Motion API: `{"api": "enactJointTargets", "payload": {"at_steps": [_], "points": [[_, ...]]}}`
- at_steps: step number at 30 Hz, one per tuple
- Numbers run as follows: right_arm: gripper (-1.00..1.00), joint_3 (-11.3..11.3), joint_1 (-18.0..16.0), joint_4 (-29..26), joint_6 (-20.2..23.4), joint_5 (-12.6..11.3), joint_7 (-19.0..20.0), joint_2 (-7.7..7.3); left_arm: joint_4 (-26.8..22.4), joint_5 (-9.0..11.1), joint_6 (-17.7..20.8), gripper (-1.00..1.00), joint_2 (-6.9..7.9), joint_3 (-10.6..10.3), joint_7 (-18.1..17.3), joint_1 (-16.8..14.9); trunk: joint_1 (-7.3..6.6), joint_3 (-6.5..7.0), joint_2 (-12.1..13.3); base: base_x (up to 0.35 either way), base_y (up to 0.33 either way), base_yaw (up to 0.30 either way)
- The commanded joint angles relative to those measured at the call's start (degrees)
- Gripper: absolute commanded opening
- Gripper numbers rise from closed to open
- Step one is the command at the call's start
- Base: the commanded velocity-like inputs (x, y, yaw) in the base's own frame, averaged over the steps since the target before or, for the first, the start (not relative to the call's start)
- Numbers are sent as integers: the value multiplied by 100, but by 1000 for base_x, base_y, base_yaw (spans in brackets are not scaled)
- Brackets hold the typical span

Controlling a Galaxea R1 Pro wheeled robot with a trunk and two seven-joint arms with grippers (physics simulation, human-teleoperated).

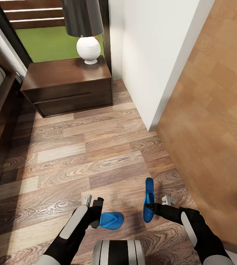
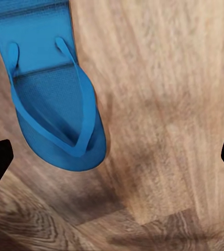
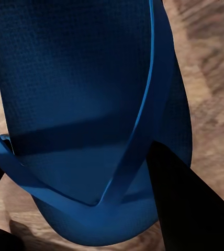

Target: In the bedroom, move the book from the bed onto either nightstand, and place the two sandals side by side next to the bed.

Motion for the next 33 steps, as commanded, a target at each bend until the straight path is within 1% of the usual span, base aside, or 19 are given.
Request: {"api": "enactJointTargets", "payload": {"at_steps": [1, 33], "points": [[-100, -11, -2, -3, 42, -26, 7, 1, -6, 42, -34, 100, 4, -8, 16, -2, -1, -4, -1, 0, 0, 0], [-100, -11, -2, -3, 42, -26, 7, 1, -25, 42, -6, 100, 17, -16, -42, -2, 82, -712, -44, 0, 0, 0]]}}
